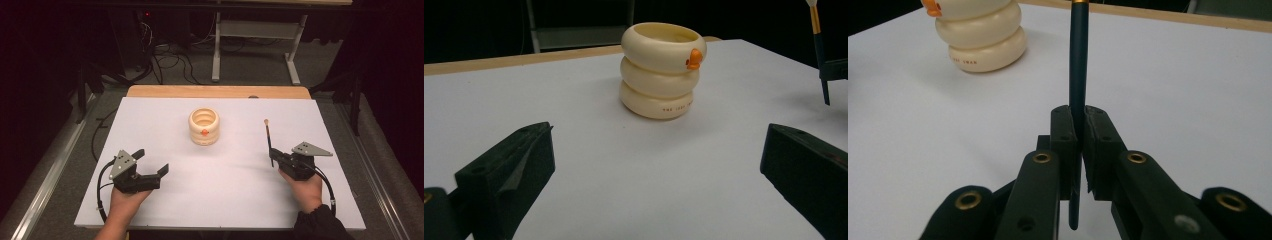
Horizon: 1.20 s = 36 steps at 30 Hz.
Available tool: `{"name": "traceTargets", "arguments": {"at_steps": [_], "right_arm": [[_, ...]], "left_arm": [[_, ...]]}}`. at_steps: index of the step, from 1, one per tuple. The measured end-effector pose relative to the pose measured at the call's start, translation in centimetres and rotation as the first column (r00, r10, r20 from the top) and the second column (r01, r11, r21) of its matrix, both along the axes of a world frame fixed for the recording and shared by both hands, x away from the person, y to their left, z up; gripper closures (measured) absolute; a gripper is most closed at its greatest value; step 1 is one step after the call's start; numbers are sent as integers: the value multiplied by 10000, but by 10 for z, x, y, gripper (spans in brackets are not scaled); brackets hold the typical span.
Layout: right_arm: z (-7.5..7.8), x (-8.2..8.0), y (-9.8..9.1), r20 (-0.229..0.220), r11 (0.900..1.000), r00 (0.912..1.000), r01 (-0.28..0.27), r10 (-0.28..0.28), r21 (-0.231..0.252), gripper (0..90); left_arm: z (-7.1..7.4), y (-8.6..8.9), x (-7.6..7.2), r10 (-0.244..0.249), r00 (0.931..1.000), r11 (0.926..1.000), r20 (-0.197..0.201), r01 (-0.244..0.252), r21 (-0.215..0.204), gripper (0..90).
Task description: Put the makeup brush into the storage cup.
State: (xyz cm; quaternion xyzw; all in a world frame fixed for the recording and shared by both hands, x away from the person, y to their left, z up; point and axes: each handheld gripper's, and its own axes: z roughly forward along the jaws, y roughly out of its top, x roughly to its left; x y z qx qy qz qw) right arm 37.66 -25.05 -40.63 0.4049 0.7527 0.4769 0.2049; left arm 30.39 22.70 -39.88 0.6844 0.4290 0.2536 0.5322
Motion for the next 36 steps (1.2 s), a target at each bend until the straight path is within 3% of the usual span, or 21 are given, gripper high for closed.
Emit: {"name": "traceTargets", "arguments": {"at_steps": [17, 27, 36], "right_arm": [[3, -6, 1, 865, 9996, 9961, 171, -190, 228, 864], [4, -8, 2, 1006, 9998, 9948, 152, -166, 145, 864], [6, -10, 2, 1182, 9999, 9929, 122, -129, 74, 864]], "left_arm": [[1, 0, 0, -43, 10000, 10000, 19, 43, 70, 16], [0, 0, 3, -44, 9999, 10000, -128, 45, 87, 16], [20, -9, 18, 17, 10000, 9995, -40, -16, 331, 15]]}}
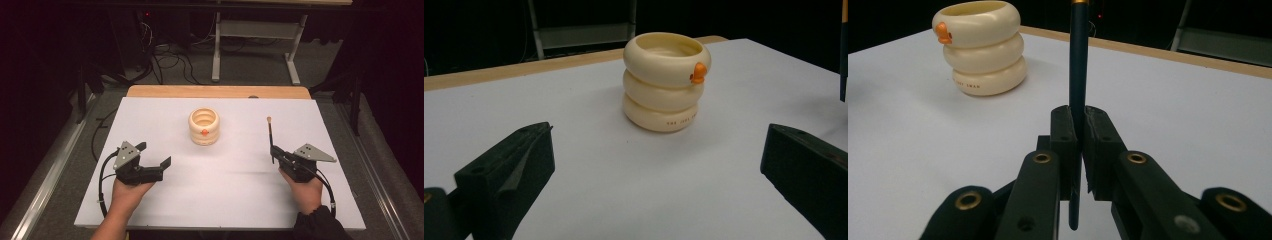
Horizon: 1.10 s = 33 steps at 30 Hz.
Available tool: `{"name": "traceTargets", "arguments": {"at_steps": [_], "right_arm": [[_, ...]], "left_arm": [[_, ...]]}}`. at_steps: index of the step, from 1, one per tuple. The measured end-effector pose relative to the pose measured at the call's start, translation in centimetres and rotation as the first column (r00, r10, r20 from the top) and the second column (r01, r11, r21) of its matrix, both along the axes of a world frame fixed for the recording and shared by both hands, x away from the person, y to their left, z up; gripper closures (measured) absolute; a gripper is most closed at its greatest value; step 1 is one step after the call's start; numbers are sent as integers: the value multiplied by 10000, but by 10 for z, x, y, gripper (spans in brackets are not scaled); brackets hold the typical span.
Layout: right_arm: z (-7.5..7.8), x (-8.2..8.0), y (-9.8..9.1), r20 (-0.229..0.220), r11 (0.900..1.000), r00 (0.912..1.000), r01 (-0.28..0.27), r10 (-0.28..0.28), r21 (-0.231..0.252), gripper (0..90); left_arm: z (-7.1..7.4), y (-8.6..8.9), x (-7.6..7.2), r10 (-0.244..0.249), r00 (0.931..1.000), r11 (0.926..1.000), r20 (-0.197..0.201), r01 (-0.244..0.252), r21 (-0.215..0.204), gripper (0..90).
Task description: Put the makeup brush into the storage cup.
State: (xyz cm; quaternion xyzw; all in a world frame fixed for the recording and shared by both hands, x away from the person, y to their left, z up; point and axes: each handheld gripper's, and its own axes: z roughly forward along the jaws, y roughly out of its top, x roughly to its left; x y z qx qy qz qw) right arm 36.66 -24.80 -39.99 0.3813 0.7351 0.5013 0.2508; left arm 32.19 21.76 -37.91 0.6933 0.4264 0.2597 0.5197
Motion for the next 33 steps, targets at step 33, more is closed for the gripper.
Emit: {"name": "traceTargets", "arguments": {"at_steps": [33], "right_arm": [[5, -2, 3, 264, 10000, 9996, 67, -67, -10, 865]], "left_arm": [[0, -78, 36, -1421, 9898, 9899, 93, 1421, 32, 21]]}}
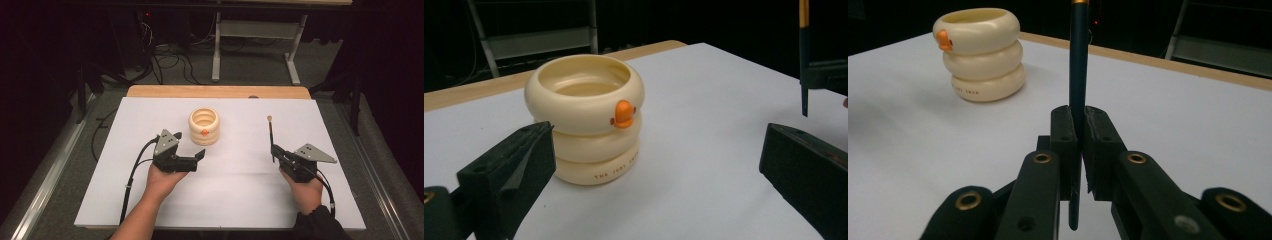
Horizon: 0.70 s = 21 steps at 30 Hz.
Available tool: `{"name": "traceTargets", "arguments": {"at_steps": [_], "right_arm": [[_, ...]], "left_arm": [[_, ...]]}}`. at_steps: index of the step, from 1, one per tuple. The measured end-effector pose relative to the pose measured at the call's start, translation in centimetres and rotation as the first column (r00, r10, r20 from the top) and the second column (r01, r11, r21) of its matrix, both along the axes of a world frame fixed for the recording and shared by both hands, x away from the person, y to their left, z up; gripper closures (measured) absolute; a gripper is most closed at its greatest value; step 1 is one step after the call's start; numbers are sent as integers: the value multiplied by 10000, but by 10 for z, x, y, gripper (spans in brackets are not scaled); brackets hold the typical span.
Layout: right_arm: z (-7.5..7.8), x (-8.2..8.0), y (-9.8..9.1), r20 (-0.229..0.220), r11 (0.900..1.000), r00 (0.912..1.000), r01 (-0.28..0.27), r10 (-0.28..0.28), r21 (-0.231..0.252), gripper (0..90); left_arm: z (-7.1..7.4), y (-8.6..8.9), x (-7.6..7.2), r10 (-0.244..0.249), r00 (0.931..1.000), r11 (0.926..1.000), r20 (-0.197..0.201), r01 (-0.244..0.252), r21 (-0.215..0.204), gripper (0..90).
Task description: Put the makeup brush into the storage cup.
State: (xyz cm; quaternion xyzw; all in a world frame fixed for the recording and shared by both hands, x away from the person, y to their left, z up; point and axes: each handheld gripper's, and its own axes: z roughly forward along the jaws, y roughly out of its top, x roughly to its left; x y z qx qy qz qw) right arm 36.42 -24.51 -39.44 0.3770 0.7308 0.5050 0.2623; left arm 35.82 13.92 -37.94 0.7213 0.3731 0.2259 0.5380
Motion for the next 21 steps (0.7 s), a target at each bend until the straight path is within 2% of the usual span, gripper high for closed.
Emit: {"name": "traceTargets", "arguments": {"at_steps": [3, 9, 12, 16, 18, 21], "right_arm": [[8, 1, 6, 193, 9998, 9998, -101, 97, 166, 865], [19, 5, 28, 585, 9994, 9977, -350, 347, 46, 865], [21, 8, 36, 561, 9991, 9977, -390, 380, 172, 865], [25, 10, 54, 935, 9987, 9945, -464, 480, -191, 865], [25, 9, 59, 1025, 9985, 9933, -540, 543, -59, 865], [21, 8, 64, 963, 9972, 9927, -708, 729, -256, 865]], "left_arm": [[0, -1, -1, -23, 10000, 10000, 40, 23, -78, 21], [0, -1, -3, -115, 9999, 9999, 29, 115, -81, 21], [0, -1, -4, -133, 9999, 9999, 30, 133, -90, 21], [-1, -2, -4, -200, 9998, 9998, 26, 200, -69, 21], [-1, -2, -5, -225, 9997, 9997, 0, 225, -124, 21], [0, -3, -6, -275, 9996, 9995, -6, 274, -175, 21]]}}
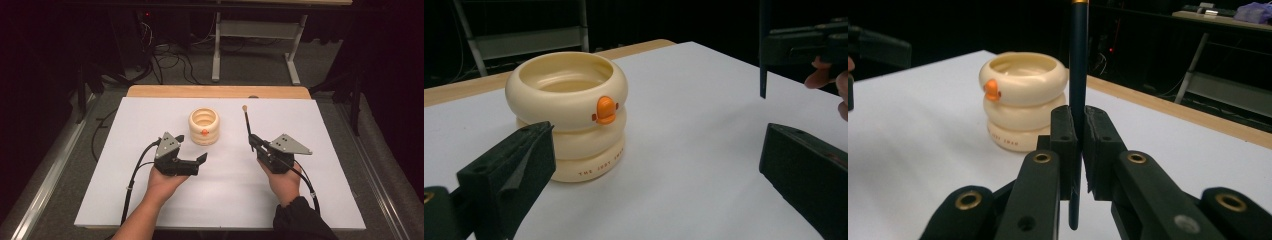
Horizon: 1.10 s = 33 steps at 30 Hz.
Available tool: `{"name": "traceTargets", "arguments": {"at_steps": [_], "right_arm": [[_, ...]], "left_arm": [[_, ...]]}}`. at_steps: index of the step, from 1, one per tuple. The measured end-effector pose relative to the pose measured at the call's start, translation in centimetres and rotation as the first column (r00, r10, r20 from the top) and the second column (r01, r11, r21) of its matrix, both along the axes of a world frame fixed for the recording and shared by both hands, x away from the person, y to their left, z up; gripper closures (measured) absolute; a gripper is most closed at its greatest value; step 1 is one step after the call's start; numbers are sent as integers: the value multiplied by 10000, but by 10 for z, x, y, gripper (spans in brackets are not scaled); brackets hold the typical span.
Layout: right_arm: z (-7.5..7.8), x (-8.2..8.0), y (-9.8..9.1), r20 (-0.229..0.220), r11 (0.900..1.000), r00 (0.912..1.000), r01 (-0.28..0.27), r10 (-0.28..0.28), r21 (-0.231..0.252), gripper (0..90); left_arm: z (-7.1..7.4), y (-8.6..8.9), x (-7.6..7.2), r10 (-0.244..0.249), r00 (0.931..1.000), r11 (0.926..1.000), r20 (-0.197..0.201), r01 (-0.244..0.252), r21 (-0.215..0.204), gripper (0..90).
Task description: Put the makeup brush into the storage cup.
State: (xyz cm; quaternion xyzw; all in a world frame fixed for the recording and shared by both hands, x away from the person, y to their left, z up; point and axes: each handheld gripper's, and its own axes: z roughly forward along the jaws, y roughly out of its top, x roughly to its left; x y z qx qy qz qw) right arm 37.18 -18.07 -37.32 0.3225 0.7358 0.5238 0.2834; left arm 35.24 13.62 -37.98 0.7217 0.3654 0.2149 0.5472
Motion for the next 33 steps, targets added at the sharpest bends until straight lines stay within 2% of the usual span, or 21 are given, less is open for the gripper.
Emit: {"name": "traceTargets", "arguments": {"at_steps": [12, 17, 33], "right_arm": [[-17, -4, 3, -585, 9998, 9981, -183, 177, -110, 865], [-20, -5, 4, -523, 9993, 9983, -286, 274, -225, 865], [-22, -8, 9, -585, 9990, 9973, -443, 438, -85, 865]], "left_arm": [[2, -1, -3, -67, 9999, 10000, 95, 67, 2, 22], [2, -1, -4, -91, 9999, 9999, 113, 92, -56, 22], [3, -2, -6, -233, 9997, 9996, 53, 234, -187, 22]]}}
